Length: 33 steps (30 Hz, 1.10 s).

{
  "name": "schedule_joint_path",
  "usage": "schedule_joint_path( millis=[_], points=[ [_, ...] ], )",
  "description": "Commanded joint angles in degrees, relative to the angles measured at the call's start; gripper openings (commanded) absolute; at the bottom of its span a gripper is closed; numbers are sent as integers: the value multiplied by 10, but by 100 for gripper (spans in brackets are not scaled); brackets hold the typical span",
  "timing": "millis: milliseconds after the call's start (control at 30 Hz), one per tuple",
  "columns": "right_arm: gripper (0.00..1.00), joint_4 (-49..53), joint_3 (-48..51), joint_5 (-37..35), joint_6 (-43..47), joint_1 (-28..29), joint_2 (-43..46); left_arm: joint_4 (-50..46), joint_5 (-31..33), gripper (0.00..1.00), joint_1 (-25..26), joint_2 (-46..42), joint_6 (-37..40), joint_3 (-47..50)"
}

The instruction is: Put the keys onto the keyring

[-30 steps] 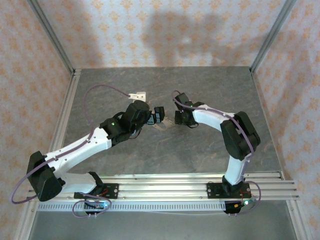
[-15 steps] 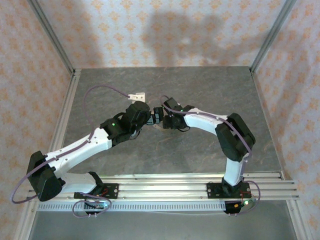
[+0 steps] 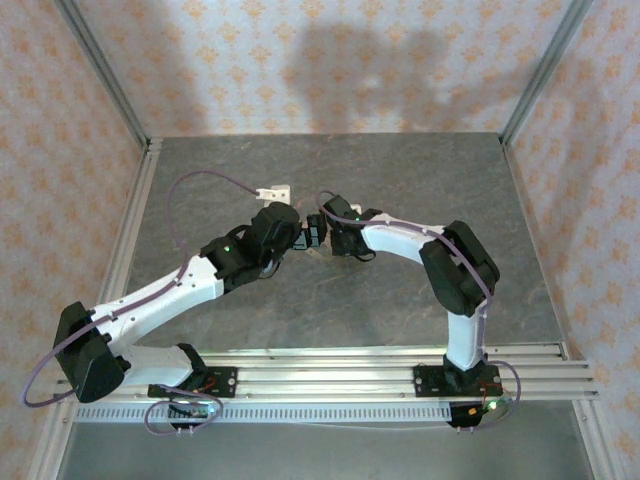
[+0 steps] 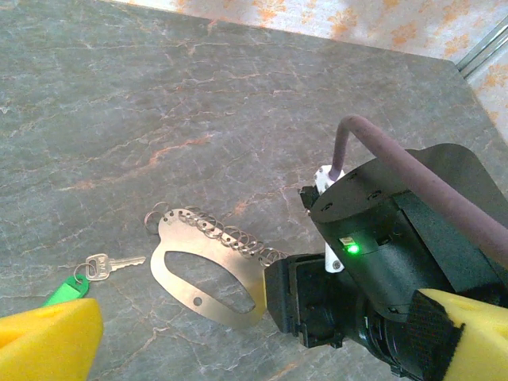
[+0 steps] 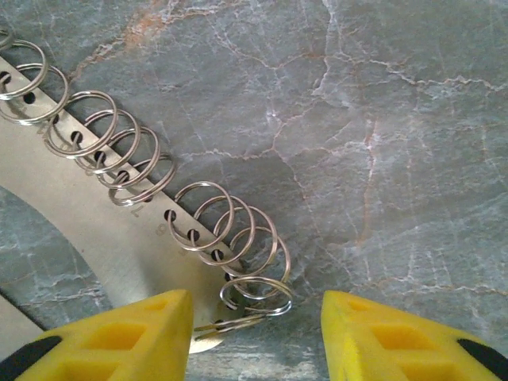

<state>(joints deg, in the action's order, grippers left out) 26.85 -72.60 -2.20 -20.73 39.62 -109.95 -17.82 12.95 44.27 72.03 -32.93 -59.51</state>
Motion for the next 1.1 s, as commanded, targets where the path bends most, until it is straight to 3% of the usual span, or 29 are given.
schedule_joint_path(
  millis=[0, 367, 633, 900, 1067],
  points=[
    [44, 20, 1, -37, 4, 0, 13, -12, 25, 100, 4, -8, 7, 7],
    [43, 23, 38, -37, 4, -23, 48, -12, 26, 100, 4, -13, 5, 10],
    [43, 1, 67, 13, -14, -23, 97, -12, 26, 100, 4, -11, 5, 11],
    [41, -38, 86, 93, -80, -23, 99, -9, 25, 100, 5, -7, 3, 10],
    [35, -50, 92, 95, -128, -22, 92, -8, 25, 100, 4, -5, 3, 11]
  ],
)
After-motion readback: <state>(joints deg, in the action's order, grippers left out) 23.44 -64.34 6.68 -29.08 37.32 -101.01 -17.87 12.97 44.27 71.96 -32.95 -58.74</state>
